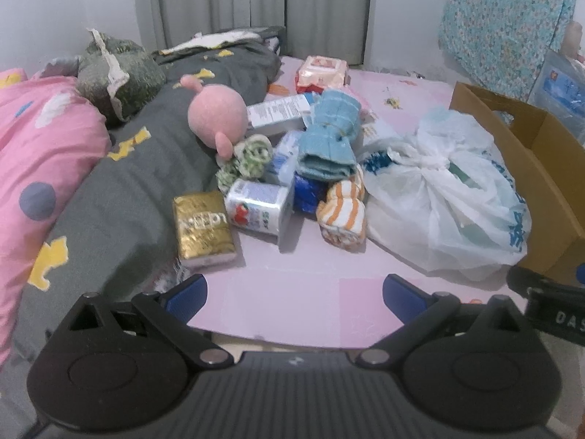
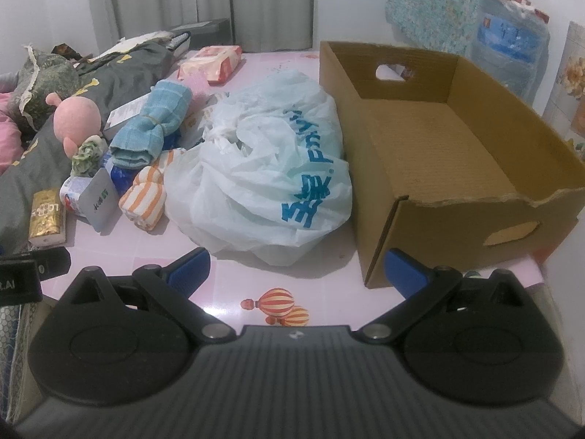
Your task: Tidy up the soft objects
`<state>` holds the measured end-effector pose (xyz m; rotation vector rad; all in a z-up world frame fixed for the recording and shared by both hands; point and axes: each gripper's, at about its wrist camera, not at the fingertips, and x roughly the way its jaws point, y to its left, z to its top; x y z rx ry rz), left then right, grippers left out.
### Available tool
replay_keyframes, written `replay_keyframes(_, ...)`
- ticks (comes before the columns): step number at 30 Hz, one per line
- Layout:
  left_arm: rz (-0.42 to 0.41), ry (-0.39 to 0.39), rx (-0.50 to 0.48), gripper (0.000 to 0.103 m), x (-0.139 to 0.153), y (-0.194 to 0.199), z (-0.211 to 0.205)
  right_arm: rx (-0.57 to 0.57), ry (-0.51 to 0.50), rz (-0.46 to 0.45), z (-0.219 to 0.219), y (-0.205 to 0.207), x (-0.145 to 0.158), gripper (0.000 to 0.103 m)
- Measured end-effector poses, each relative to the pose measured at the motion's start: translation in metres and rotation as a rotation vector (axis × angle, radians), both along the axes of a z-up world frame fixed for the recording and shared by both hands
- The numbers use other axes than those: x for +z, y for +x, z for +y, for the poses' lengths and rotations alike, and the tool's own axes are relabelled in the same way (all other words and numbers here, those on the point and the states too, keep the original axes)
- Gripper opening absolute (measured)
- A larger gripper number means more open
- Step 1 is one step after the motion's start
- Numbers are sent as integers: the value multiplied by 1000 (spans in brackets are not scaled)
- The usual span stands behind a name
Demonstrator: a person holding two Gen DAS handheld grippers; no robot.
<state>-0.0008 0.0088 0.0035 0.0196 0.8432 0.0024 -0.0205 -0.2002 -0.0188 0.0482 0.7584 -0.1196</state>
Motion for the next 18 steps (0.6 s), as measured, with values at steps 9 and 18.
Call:
replay_keyframes(9, -99, 27, 6, 103, 28, 17, 23, 119, -29, -93, 22, 7, 36, 102)
replay_keyframes(18, -149, -46, -15, 103, 44, 50, 36, 318, -16, -163, 38, 48, 93, 102)
